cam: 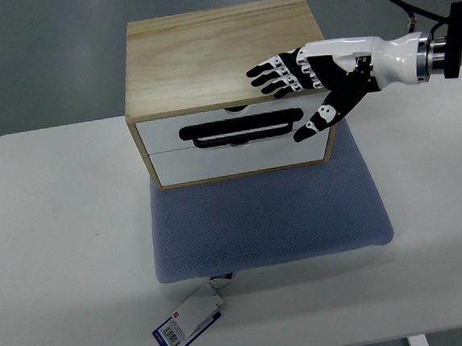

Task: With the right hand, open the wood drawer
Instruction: 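Reach the right hand down to the upper drawer's black bar handle, then curl the right hand's fingers around the black bar handle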

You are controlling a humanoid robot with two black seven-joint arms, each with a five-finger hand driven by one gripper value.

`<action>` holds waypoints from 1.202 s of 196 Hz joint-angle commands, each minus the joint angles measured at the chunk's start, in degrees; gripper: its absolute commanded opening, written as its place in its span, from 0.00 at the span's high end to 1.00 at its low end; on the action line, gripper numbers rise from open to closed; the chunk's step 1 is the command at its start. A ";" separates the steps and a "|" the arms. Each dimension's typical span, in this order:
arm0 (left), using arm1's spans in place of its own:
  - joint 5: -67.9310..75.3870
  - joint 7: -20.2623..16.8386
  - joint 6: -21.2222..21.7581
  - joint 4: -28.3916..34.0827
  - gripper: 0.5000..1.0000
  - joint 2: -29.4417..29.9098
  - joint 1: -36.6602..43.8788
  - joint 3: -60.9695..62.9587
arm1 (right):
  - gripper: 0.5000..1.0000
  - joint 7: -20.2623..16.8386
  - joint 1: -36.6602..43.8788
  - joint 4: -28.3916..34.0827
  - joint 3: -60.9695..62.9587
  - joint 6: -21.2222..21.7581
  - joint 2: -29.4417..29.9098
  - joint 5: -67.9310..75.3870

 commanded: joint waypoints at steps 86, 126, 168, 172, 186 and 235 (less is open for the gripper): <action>0.01 0.01 0.00 0.00 0.00 0.00 0.00 0.00 | 0.10 -0.08 1.39 -1.98 -1.61 0.00 6.70 -10.46; 0.01 -0.08 0.00 0.00 0.00 0.00 0.00 0.00 | 0.10 -0.08 1.30 -2.42 -2.23 0.00 7.40 -11.70; 0.01 0.01 0.08 0.00 0.00 0.00 0.00 0.00 | 0.10 0.01 0.78 -2.77 -2.49 0.00 7.67 -12.84; 0.01 0.01 0.00 0.00 0.00 0.00 0.00 0.00 | 0.10 -0.08 0.78 -2.77 -2.75 0.00 7.67 -12.93; 0.01 0.01 0.00 0.00 0.00 0.00 0.00 0.00 | 0.10 0.01 0.78 -3.39 -4.25 0.00 7.93 -12.93; 0.01 0.01 0.00 0.00 0.00 0.00 0.00 0.00 | 0.10 0.01 0.86 -4.44 -4.51 0.00 8.02 -12.84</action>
